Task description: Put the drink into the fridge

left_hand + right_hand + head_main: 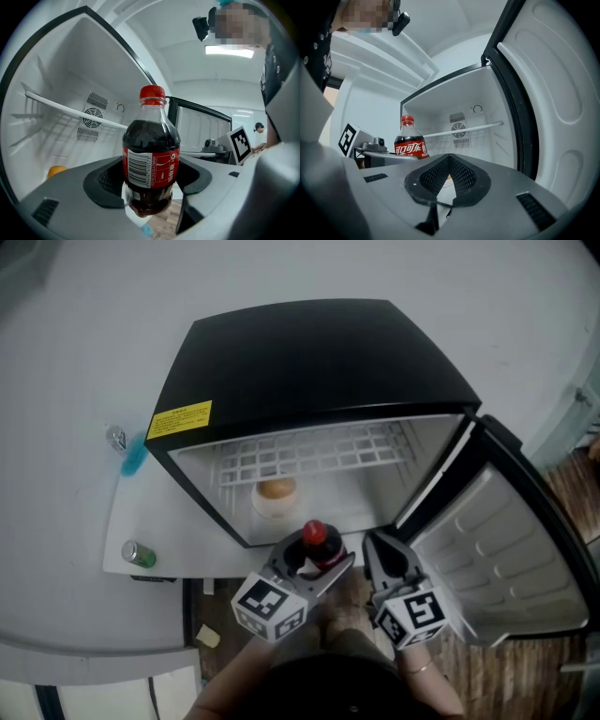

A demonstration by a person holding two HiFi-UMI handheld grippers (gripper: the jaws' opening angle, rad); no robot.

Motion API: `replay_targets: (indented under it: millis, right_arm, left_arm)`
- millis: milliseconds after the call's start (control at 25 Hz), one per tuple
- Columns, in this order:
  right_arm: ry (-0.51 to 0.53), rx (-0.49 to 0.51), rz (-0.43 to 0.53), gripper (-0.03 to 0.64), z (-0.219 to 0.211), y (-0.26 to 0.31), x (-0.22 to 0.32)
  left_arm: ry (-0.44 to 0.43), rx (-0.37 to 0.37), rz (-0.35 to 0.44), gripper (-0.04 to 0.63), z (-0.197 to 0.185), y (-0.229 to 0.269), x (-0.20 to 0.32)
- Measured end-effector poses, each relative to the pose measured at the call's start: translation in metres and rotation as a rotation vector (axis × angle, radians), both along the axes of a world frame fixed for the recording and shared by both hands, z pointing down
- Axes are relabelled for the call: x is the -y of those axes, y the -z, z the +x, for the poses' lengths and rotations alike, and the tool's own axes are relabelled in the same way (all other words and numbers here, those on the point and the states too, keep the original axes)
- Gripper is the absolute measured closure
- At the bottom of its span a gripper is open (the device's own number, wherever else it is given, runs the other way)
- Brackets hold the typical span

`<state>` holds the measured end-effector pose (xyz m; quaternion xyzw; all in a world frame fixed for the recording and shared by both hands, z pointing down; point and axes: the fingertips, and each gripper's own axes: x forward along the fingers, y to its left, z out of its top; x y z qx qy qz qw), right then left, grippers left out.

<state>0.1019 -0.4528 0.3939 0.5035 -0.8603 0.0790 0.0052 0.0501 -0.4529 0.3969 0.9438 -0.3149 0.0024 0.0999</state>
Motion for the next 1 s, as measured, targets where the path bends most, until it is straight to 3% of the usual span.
replay_targets:
  millis: [520,1000]
  right_arm:
    - [-0.012,-0.017,-0.024,0.607,-0.001,-0.015,0.011]
    - [-0.058,0.040,-0.049,0.607,0.002,-0.037,0.022]
  left_arm:
    - [-0.012,0.051,-0.011,0.284,0.002,-0.015,0.019]
    - [0.004,0.081,-0.061,0.284,0.005,-0.050,0.040]
